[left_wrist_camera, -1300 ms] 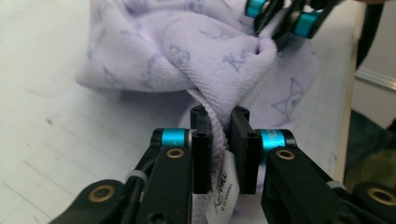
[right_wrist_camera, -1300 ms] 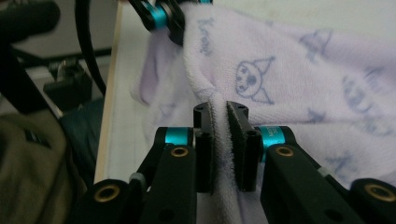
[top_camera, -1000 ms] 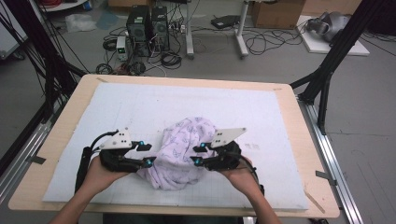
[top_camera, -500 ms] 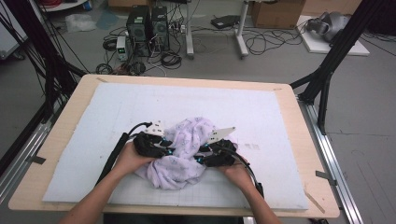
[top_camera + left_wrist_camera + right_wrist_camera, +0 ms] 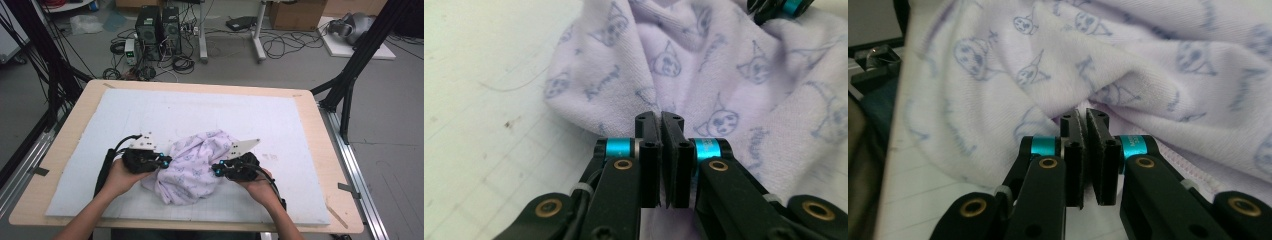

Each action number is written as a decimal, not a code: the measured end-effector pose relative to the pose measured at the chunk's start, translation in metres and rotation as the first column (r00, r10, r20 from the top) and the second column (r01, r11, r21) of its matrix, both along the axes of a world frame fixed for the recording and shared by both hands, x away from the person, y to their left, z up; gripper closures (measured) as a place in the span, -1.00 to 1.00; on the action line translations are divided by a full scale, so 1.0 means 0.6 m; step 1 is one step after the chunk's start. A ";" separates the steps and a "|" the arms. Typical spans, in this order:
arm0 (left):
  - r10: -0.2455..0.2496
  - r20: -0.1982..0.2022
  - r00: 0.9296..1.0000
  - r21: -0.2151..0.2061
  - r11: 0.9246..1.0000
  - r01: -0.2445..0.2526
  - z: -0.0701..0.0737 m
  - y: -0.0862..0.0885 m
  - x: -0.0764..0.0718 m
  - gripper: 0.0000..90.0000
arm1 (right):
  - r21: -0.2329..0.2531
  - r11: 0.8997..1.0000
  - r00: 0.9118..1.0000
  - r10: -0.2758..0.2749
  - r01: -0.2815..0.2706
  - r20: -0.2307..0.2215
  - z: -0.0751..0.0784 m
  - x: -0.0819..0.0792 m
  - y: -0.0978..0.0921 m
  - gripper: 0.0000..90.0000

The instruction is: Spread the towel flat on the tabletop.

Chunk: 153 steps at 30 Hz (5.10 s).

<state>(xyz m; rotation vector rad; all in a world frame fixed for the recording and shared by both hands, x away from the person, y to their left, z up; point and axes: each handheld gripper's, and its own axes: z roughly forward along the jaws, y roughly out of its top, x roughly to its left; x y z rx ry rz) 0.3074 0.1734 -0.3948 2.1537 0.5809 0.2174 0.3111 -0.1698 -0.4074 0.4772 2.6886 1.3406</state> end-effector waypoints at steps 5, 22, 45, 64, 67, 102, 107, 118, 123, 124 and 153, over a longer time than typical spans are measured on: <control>-0.016 0.029 0.999 -0.003 1.000 0.016 0.021 0.027 -0.060 0.92 | 0.044 0.999 1.000 0.025 -0.025 0.017 0.029 -0.057 -0.022 0.92; 0.058 0.031 0.998 -0.035 0.998 -0.057 0.011 0.018 0.008 0.22 | 0.007 1.000 0.998 -0.020 0.020 0.055 0.024 0.004 -0.004 0.48; 0.117 0.043 0.992 -0.015 0.993 -0.117 0.006 0.057 -0.016 0.86 | -0.040 0.999 1.000 0.010 -0.009 0.025 0.011 -0.038 -0.017 0.80; 0.061 -0.071 0.996 -0.032 0.998 -0.063 -0.032 0.021 0.024 0.16 | -0.021 0.997 0.997 -0.069 0.070 0.020 0.012 0.021 0.007 0.11; -0.008 -0.114 0.993 0.012 1.000 0.009 -0.055 0.000 0.028 0.53 | -0.125 0.990 0.997 -0.064 0.059 -0.031 -0.029 0.045 0.030 0.23; -0.018 0.029 0.999 -0.043 0.999 0.019 -0.012 0.001 -0.082 0.41 | -0.028 0.998 0.997 0.051 -0.053 -0.052 -0.003 -0.109 -0.047 0.68; 0.034 0.061 0.998 -0.094 0.995 -0.028 0.022 0.027 -0.059 0.23 | 0.070 0.997 0.999 0.035 -0.037 0.023 0.055 -0.080 -0.048 0.52; -0.040 -0.086 0.995 -0.032 0.999 0.038 -0.047 -0.016 0.015 0.21 | -0.089 0.993 0.995 -0.083 0.077 -0.063 -0.028 0.030 -0.015 0.27; -0.077 -0.062 0.995 0.009 0.997 0.077 -0.052 -0.025 0.007 0.79 | -0.142 0.990 0.995 -0.030 0.017 -0.090 -0.043 0.025 -0.008 0.99; -0.063 -0.048 0.997 0.011 0.998 0.063 -0.048 -0.023 0.007 0.81 | -0.134 0.991 0.997 -0.029 0.019 -0.066 -0.037 0.024 -0.009 0.99; 0.124 0.072 0.990 -0.063 0.991 -0.119 0.028 0.096 -0.044 0.84 | -0.038 0.994 0.993 -0.105 0.107 0.044 0.043 -0.014 -0.072 0.95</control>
